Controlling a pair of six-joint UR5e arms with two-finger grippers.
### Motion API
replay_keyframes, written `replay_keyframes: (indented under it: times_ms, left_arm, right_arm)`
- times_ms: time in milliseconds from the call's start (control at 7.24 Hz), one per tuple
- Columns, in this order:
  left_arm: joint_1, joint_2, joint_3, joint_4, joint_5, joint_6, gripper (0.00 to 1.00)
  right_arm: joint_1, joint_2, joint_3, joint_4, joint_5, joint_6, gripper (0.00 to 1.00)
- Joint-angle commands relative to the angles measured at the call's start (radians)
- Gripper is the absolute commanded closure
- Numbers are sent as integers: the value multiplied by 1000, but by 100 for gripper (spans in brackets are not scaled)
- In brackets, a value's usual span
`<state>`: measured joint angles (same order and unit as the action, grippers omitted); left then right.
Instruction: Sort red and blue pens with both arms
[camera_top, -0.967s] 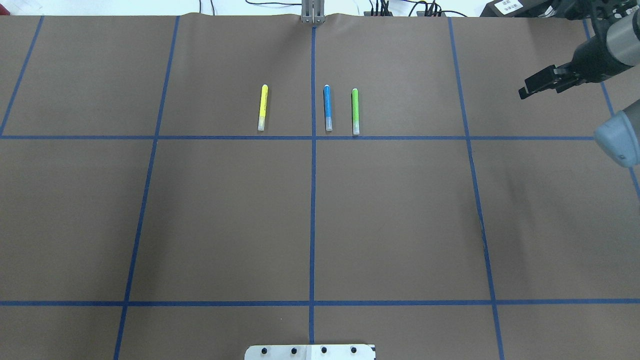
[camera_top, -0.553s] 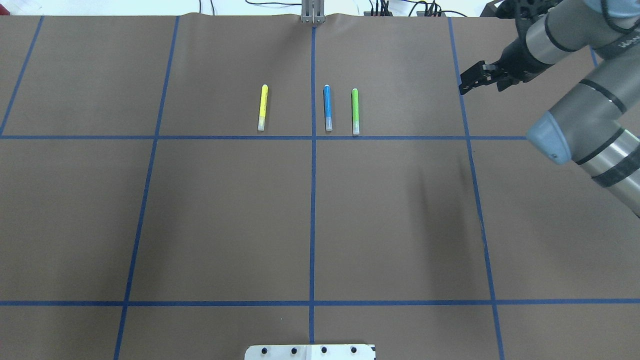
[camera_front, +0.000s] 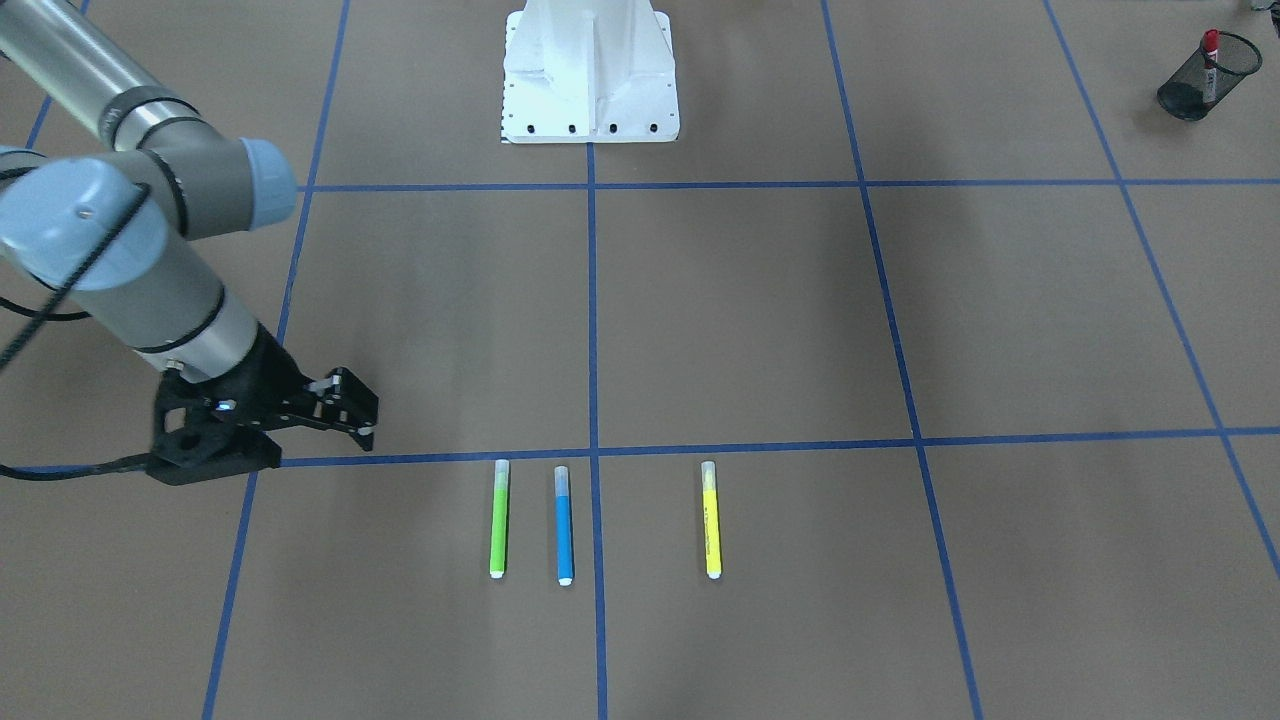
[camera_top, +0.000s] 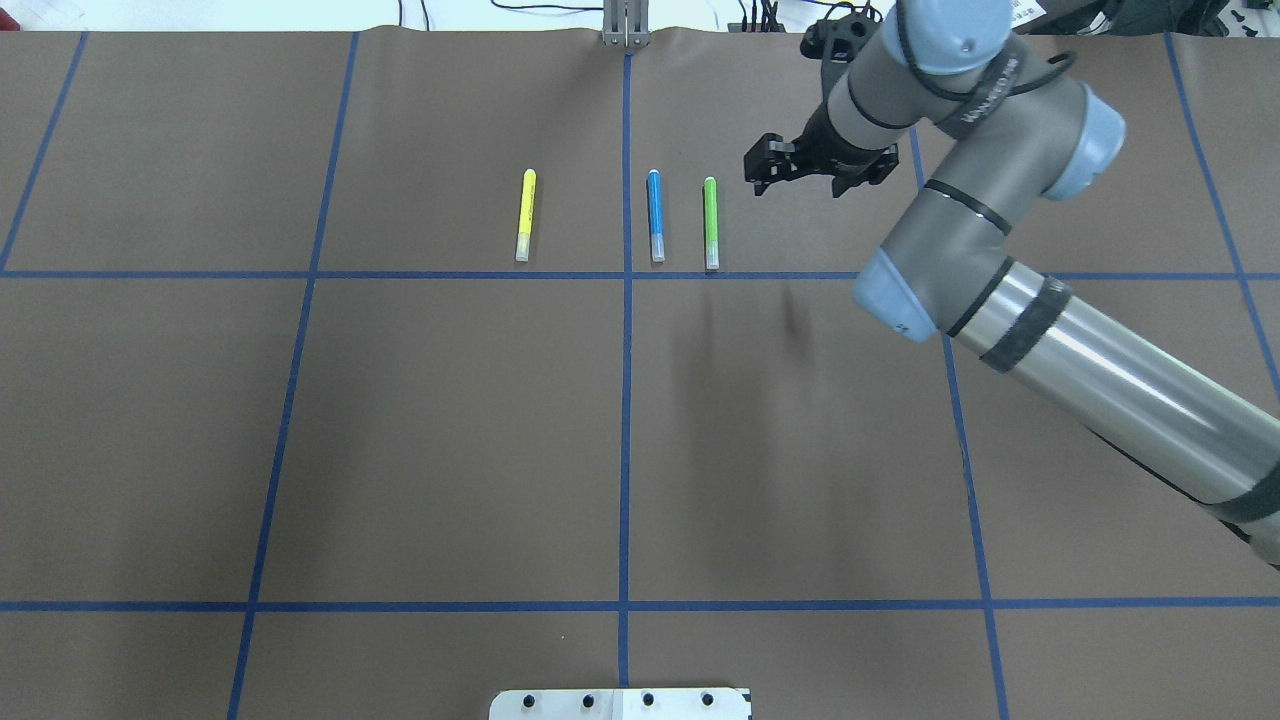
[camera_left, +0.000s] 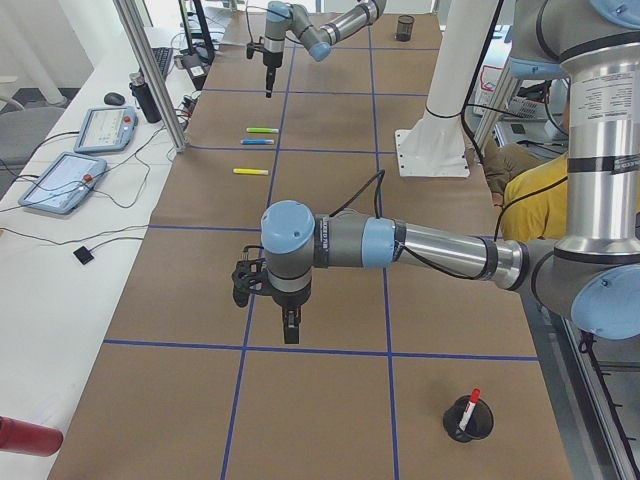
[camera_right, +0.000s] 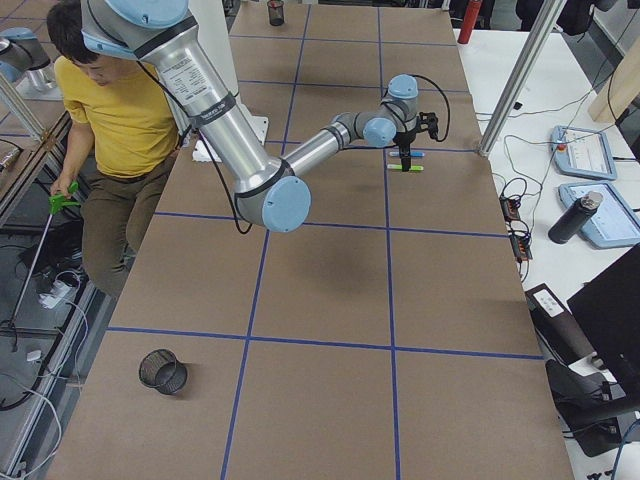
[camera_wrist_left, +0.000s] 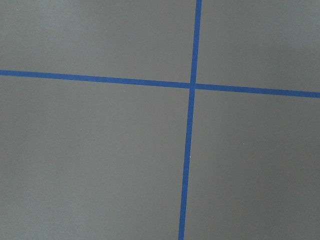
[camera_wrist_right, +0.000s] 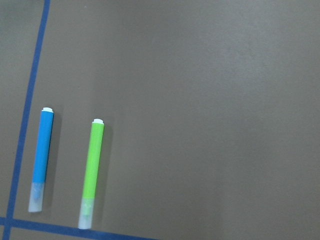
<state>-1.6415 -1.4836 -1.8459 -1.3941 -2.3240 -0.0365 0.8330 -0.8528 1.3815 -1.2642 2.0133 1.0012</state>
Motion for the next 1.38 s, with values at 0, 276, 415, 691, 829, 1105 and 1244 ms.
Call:
replay_keyframes:
  times_ms: [0, 276, 415, 691, 829, 1105, 1244]
  left_arm:
    - [0, 0, 2, 0, 0, 1, 0]
    - [0, 2, 4, 0, 0, 3, 0]
    - [0, 3, 4, 0, 0, 3, 0]
    - [0, 3, 4, 0, 0, 4, 0]
    - [0, 3, 4, 0, 0, 6, 0]
    - [0, 3, 2, -2, 0, 6, 0]
    - [0, 2, 2, -2, 0, 6, 0]
  right_arm:
    - [-83, 174, -175, -1, -79, 107, 0]
    - [-144, 292, -319, -1, -143, 213, 0]
    - [-161, 291, -328, -1, -163, 224, 3]
    - [-176, 291, -364, 0, -205, 220, 20]
    - [-178, 290, -368, 0, -205, 209, 31]
    - [-178, 290, -375, 5, -205, 194, 42]
    - [-178, 290, -378, 6, -205, 194, 47]
